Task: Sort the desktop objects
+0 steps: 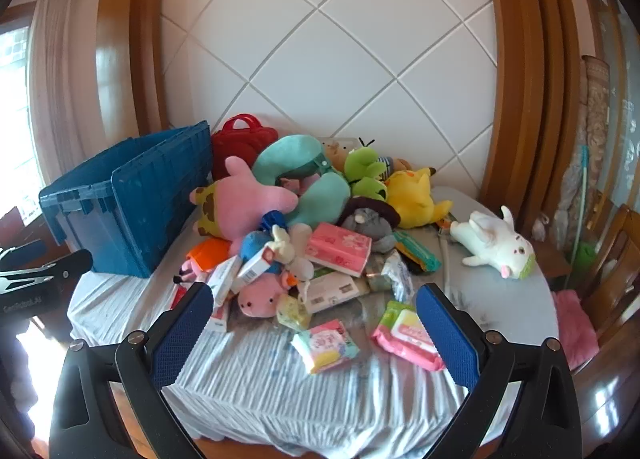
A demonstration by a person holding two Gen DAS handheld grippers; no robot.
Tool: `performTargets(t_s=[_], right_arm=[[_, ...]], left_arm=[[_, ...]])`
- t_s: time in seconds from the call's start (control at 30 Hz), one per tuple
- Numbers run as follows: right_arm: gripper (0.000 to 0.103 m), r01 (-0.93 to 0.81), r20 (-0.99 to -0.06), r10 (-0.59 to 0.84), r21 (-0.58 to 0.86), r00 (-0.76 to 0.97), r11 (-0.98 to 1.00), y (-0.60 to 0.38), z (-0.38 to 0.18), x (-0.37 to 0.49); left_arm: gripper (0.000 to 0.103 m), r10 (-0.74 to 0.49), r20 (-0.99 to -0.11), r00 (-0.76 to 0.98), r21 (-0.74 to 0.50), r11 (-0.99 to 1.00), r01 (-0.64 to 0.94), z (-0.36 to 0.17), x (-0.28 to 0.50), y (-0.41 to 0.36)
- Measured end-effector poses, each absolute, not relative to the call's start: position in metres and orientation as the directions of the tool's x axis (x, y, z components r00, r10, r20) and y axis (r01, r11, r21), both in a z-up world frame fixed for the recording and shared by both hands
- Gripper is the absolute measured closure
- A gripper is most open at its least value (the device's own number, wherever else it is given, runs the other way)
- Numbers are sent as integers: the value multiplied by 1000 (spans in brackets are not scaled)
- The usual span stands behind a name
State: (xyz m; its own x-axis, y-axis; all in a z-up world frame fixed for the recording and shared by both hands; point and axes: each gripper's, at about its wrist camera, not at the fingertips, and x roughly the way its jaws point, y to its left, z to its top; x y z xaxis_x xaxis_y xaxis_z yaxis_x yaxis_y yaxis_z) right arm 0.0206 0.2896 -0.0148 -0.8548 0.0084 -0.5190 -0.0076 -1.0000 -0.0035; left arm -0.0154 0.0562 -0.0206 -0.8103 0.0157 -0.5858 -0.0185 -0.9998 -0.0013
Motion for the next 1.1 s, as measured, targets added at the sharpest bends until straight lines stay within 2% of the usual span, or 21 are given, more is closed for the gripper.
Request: performTargets(t_s=[0.27, 0.57, 0.9, 1.1], right_arm=[[0, 15, -552, -17, 9, -834, -1000, 336, -32, 3], [0, -67, -628, 5, 75, -778, -995, 402, -64, -24], [0, -200, -673, 102, 70, -732, -977, 464, -82, -79], [0, -337, -679, 209, 60, -704, -940, 533, -86, -75]], left_arm=[[0, 18, -571, -821, 26, -999, -40, -34, -15, 113], [2, 42, -625, -780, 57, -994, -99, -55, -55, 163], [5, 190, -660, -727, 16, -964, -267, -74, -142, 239], [5, 301, -678, -670, -5, -914, -406, -85, -189, 310]])
